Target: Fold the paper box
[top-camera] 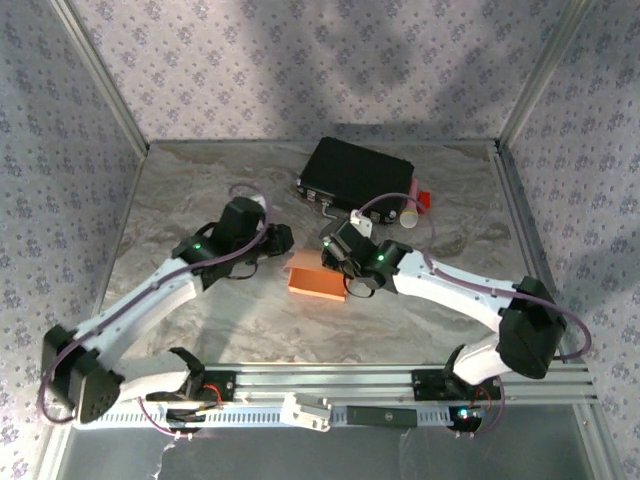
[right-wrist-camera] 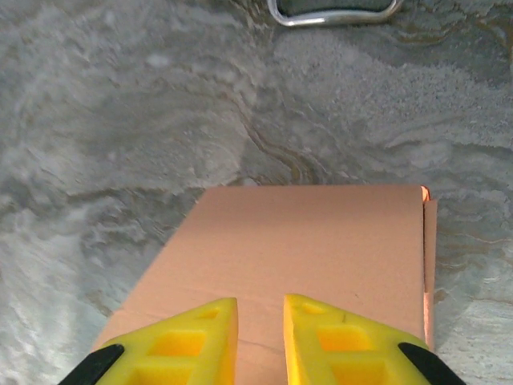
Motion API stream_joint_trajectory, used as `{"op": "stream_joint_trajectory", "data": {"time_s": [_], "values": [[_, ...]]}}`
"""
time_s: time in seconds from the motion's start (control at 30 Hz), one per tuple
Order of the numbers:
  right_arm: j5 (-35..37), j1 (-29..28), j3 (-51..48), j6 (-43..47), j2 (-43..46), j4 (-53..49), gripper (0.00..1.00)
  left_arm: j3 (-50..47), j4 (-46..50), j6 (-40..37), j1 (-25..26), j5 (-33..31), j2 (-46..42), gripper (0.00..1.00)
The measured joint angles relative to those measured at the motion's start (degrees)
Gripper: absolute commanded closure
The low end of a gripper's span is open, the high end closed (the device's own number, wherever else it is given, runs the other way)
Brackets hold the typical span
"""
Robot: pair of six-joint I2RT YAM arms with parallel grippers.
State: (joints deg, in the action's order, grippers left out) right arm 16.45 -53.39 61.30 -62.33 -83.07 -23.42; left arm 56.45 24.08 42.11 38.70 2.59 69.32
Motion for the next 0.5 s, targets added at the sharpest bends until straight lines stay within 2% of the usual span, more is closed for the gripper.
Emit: {"op": "stream_joint_trajectory", "data": {"time_s": [0.17,0.5], "values": [[-0.48,-0.15,-0.37,2.08,-0.63,0.33,0.77,-0.17,-1.66,-2.23,-0.02,4.13,7.69,0.71],[-0.52,-0.17,-3.32,3.3,-1.27,1.68,0.78,-4.79,-5.7,-2.67,-0.02,5.57,8.39,0.73]]}}
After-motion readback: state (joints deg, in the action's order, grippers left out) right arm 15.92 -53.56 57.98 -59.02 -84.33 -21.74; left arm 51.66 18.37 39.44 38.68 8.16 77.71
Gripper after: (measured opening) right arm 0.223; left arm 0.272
